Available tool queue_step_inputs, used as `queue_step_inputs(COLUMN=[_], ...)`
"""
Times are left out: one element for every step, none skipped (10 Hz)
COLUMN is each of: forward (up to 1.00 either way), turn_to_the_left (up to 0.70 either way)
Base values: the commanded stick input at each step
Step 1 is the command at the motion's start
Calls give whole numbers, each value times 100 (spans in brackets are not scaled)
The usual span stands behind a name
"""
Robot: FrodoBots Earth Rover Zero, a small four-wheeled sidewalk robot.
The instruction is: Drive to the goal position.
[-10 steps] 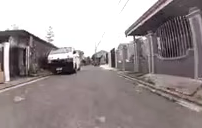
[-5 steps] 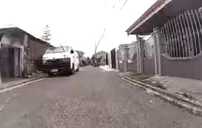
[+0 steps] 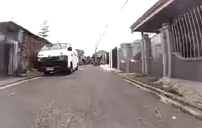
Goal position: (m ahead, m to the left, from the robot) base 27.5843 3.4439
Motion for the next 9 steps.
queue_step_inputs(forward=[100, 100, 100, 100, 100, 100, 100, 100, 100], turn_to_the_left=[0, 0, 0, 0, 0, 0, 0, 0, 0])
